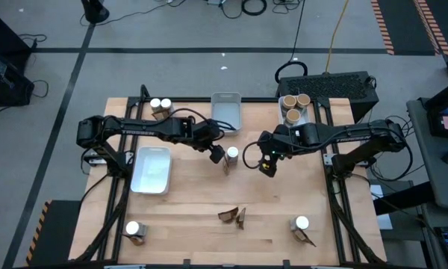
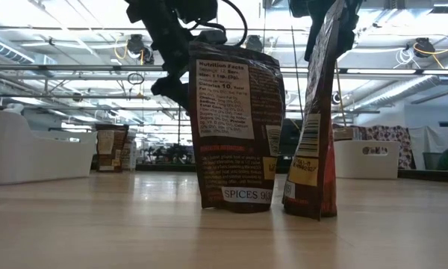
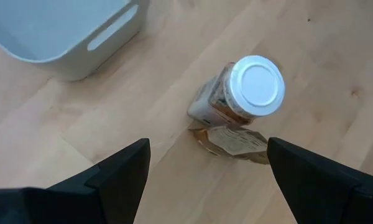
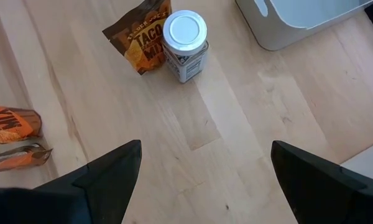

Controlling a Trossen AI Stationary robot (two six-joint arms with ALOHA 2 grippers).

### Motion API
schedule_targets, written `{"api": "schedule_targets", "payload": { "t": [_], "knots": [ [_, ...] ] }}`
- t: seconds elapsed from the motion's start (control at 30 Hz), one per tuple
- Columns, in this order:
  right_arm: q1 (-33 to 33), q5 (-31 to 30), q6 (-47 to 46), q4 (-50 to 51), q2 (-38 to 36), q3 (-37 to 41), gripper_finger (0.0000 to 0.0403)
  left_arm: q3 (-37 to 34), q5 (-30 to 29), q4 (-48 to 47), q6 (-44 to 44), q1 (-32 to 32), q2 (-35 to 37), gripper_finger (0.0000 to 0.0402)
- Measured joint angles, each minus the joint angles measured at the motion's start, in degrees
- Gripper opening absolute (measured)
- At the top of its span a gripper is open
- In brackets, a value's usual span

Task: Sort spices by type
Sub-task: Put the orange spice pack into the gray bin

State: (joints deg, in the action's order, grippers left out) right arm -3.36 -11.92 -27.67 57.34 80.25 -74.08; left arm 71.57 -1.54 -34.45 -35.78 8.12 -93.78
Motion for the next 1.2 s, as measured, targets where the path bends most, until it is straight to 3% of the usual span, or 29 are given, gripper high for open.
{"api": "schedule_targets", "payload": {
  "t": [0.5,1.2],
  "knots": [
    [0.0,0.3,-1.3,1.5,0.0,0.0,0.0341,0.0,1.6,5.4,2.1,-1.2,0.0,0.0327],
    [-0.1,3.3,0.6,3.7,0.0,0.0,0.0341,0.0,1.9,6.8,-1.5,-3.0,-3.1,0.0327]
  ]
}}
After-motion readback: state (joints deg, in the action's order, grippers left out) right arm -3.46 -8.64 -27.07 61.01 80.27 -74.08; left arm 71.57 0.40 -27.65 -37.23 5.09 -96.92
